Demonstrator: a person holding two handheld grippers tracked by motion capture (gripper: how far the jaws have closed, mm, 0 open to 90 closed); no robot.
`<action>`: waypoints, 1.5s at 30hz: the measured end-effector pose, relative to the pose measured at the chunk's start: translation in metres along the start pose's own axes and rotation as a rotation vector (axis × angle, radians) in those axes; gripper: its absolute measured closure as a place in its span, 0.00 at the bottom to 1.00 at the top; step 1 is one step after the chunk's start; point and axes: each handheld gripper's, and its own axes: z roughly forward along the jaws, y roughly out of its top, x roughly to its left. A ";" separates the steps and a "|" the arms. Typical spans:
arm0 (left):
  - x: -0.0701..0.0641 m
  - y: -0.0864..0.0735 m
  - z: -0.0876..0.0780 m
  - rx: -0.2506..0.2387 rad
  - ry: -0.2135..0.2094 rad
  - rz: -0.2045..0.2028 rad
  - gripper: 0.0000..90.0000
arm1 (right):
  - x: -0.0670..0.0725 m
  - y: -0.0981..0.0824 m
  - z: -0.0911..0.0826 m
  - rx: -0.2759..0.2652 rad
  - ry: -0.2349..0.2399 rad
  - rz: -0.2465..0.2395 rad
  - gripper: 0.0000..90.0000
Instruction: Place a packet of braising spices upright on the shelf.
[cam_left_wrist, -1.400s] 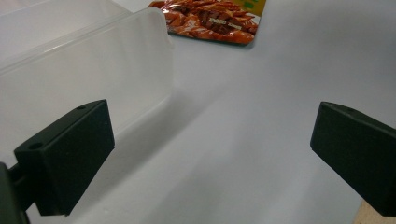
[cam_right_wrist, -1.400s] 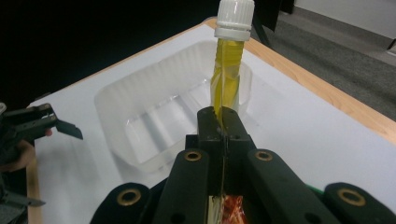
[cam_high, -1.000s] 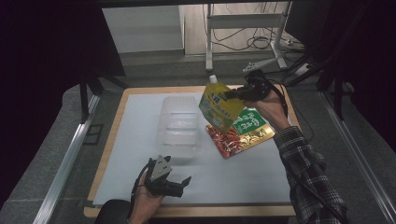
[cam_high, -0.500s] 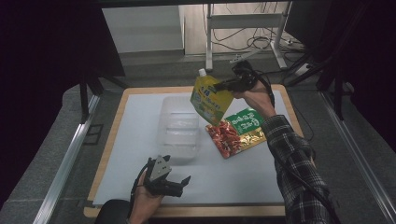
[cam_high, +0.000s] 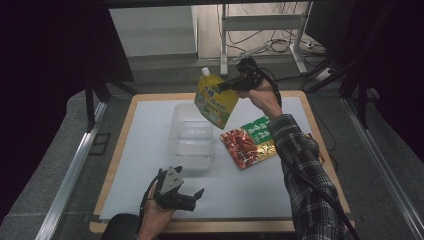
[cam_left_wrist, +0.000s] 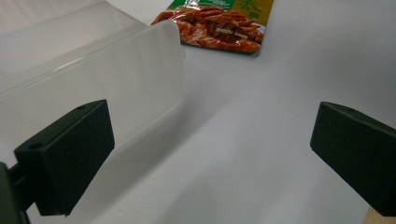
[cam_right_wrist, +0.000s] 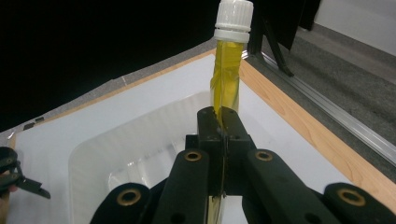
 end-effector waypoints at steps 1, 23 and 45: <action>0.000 0.000 0.000 0.000 -0.001 0.001 0.00 | 0.000 0.002 0.002 0.000 0.001 0.000 0.99; 0.004 0.000 -0.003 -0.008 0.003 -0.019 0.00 | -0.001 0.023 0.043 0.026 0.064 -0.026 0.99; 0.003 -0.001 -0.002 0.006 -0.002 -0.014 0.00 | -0.001 0.008 0.089 0.044 0.049 0.048 0.99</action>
